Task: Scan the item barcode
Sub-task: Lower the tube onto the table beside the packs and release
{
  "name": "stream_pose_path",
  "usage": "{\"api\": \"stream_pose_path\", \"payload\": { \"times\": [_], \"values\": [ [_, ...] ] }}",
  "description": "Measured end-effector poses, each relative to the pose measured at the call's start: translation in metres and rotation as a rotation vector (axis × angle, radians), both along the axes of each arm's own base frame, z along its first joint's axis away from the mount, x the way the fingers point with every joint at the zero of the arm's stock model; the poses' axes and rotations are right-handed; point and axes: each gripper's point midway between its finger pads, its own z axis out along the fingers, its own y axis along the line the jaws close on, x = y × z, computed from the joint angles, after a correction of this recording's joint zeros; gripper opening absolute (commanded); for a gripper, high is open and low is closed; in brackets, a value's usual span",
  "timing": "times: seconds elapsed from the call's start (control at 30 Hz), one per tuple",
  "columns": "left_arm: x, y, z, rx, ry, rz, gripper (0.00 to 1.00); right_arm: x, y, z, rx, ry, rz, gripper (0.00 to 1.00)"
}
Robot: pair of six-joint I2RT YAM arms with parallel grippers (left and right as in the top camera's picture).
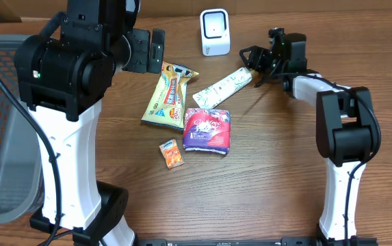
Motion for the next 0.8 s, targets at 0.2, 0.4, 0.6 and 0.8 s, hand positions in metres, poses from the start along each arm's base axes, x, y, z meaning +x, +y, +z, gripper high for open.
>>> {"api": "stream_pose_path", "payload": {
  "times": [0.2,0.4,0.6,0.8],
  "values": [
    [0.0,0.0,0.0,0.0,0.0,0.001,1.0,-0.022,0.024,-0.017,-0.008,0.123,0.049,0.24],
    [0.0,0.001,0.0,0.002,-0.001,0.002,1.0,-0.04,0.024,-0.018,0.001,0.254,0.085,0.12],
    [0.0,0.001,0.0,0.002,-0.001,0.002,1.0,-0.088,0.006,-0.032,0.082,0.507,0.146,0.09],
    [0.0,0.001,0.0,0.002,0.0,0.002,1.0,-0.141,-0.012,-0.034,0.177,0.717,0.232,0.1]
  ]
}}
